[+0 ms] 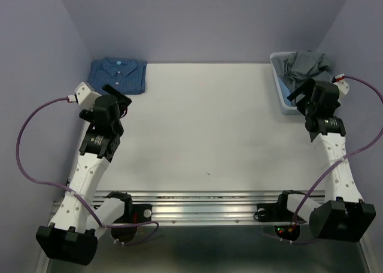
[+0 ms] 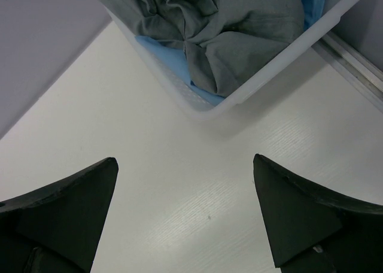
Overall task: Fold and stack the long sleeve shirts
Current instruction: Grab the shirt from the pile
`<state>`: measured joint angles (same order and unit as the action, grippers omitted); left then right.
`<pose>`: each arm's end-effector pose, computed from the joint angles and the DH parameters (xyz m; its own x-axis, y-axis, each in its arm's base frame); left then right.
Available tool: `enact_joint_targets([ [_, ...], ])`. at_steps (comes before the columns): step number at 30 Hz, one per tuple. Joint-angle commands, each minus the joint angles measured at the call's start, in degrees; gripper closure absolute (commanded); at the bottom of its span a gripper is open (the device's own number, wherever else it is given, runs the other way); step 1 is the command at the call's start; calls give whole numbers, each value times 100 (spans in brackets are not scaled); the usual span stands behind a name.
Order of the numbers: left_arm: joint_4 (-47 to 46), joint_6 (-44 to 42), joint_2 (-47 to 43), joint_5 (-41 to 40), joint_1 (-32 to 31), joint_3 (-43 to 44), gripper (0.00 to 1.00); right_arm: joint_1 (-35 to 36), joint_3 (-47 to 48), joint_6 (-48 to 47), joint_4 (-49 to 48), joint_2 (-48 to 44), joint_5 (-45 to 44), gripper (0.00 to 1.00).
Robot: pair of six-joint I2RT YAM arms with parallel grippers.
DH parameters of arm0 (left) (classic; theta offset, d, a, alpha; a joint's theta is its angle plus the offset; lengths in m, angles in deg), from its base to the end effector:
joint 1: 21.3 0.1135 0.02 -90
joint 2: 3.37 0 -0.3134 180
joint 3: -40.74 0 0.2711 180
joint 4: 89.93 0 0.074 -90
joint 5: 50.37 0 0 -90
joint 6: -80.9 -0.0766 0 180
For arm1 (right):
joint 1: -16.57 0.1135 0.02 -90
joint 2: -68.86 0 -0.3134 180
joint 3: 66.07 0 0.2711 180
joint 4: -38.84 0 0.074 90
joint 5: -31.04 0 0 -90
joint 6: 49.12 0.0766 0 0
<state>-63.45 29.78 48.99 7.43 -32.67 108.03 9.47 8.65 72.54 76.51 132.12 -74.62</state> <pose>0.2302 -0.0046 0.4037 0.0638 -0.5546 -0.8297 -0.3918 0.7507 -0.5319 0.2726 -0.0548 0.3820 -0.1844 0.5323 -0.8262 0.5359 0.7592 0.3694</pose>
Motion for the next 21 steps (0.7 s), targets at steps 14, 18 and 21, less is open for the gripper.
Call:
enact_joint_targets([
  [14,-244,-82,-50,329,21,-1,1,-47,3155,-767,40,2828,-596,0],
  [18,-323,-126,-121,417,21,-71,1,-257,4799,-758,412,4645,-570,0],
  [21,-455,-169,-191,513,21,-176,1,-398,6029,-731,605,5692,-474,0],
])
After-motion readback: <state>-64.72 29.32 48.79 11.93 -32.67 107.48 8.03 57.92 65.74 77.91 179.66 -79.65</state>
